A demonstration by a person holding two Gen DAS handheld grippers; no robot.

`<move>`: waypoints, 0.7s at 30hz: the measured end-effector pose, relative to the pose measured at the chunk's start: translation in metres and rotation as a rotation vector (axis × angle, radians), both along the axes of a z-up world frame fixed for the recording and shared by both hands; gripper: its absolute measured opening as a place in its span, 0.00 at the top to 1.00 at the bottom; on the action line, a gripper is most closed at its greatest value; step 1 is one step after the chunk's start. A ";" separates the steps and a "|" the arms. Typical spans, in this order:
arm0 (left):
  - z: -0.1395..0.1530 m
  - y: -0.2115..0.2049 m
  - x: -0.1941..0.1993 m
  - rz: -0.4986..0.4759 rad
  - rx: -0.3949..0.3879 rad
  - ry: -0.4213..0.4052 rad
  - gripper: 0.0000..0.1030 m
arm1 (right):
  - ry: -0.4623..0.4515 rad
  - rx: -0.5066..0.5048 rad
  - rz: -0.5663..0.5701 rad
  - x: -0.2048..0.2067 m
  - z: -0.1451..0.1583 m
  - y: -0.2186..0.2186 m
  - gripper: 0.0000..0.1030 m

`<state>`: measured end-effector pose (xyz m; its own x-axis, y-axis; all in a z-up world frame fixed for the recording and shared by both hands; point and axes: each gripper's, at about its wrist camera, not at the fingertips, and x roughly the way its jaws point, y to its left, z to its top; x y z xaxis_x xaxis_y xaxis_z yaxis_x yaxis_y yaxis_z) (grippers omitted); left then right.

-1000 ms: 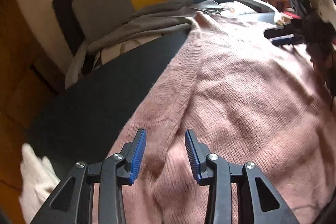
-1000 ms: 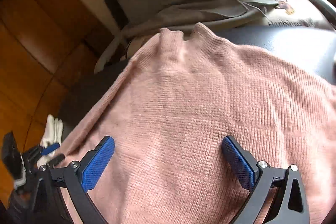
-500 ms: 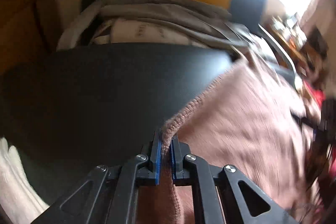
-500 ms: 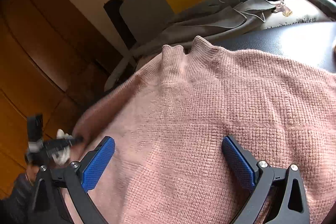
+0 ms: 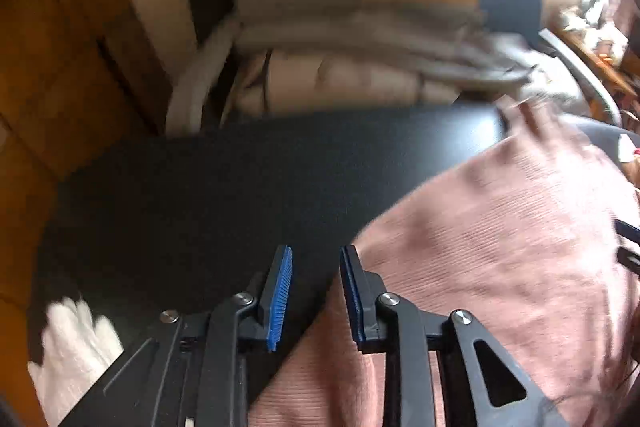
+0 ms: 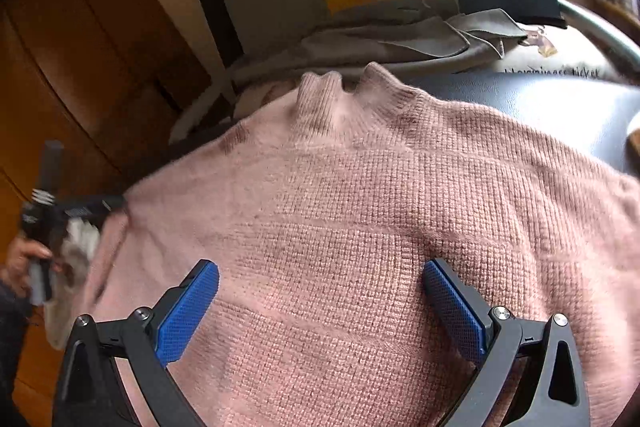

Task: Fold clothes
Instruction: 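Smooth the sweater flat on the seat with both grippers, collar outward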

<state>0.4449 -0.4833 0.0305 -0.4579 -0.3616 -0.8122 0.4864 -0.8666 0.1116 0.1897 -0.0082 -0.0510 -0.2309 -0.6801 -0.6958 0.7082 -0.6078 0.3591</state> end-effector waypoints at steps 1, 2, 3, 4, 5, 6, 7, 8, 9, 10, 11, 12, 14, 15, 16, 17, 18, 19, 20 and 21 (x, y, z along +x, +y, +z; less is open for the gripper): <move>0.004 0.013 -0.004 -0.026 -0.018 0.024 0.75 | 0.009 0.013 0.022 0.000 0.004 -0.004 0.00; 0.007 0.026 -0.009 -0.052 -0.036 0.048 0.75 | 0.018 0.023 0.041 0.000 0.009 -0.006 0.00; 0.010 0.038 -0.015 -0.079 -0.043 0.073 0.75 | 0.032 0.020 0.053 -0.001 0.015 -0.007 0.00; 0.008 0.046 -0.025 -0.112 -0.012 0.102 0.75 | 0.046 0.019 0.065 -0.002 0.021 -0.008 0.00; 0.005 0.053 -0.037 -0.142 0.015 0.124 0.75 | 0.061 0.023 0.075 -0.005 0.026 -0.011 0.00; -0.002 0.059 -0.050 -0.160 0.021 0.117 0.75 | 0.068 0.026 0.082 -0.007 0.030 -0.013 0.00; -0.010 0.062 -0.064 -0.168 0.014 0.107 0.75 | 0.074 0.029 0.090 -0.010 0.034 -0.015 0.00; -0.021 0.063 -0.073 -0.172 0.021 0.096 0.75 | 0.079 0.035 0.094 -0.014 0.037 -0.017 0.00; -0.031 0.063 -0.082 -0.171 0.033 0.085 0.75 | 0.076 0.054 0.089 -0.023 0.034 -0.023 0.00; -0.042 0.060 -0.086 -0.148 0.055 0.071 0.75 | 0.073 0.072 0.084 -0.033 0.031 -0.028 0.00; -0.052 0.053 -0.087 -0.114 0.063 0.059 0.75 | 0.070 0.091 0.077 -0.042 0.027 -0.033 0.00; -0.060 0.045 -0.089 -0.080 0.073 0.047 0.75 | 0.065 0.114 0.067 -0.051 0.021 -0.037 0.00; -0.068 0.031 -0.081 -0.050 0.101 0.100 0.72 | 0.078 0.149 0.045 -0.063 0.009 -0.043 0.00; -0.070 0.024 -0.076 -0.045 0.113 0.143 0.72 | 0.097 0.160 0.036 -0.066 0.005 -0.046 0.00; -0.070 0.016 -0.075 -0.037 0.125 0.159 0.72 | 0.129 0.165 0.036 -0.068 0.004 -0.047 0.00; -0.070 0.010 -0.074 -0.029 0.135 0.172 0.72 | 0.146 0.186 0.033 -0.071 0.003 -0.052 0.00; -0.070 0.005 -0.075 -0.021 0.140 0.176 0.72 | 0.162 0.206 0.030 -0.074 0.001 -0.057 0.00; -0.070 0.000 -0.076 -0.017 0.142 0.180 0.72 | 0.178 0.227 0.026 -0.077 0.000 -0.064 0.00; -0.070 -0.005 -0.079 -0.025 0.138 0.185 0.72 | 0.199 0.252 0.023 -0.080 -0.002 -0.071 0.00; -0.070 -0.008 -0.085 -0.034 0.137 0.186 0.72 | 0.214 0.266 0.021 -0.083 -0.003 -0.076 0.00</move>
<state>0.3603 -0.4913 -0.0392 -0.6147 -0.2354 -0.7528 0.4574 -0.8839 -0.0971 0.1071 -0.0847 -0.0540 -0.3792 -0.4870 -0.7868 0.7635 -0.6450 0.0312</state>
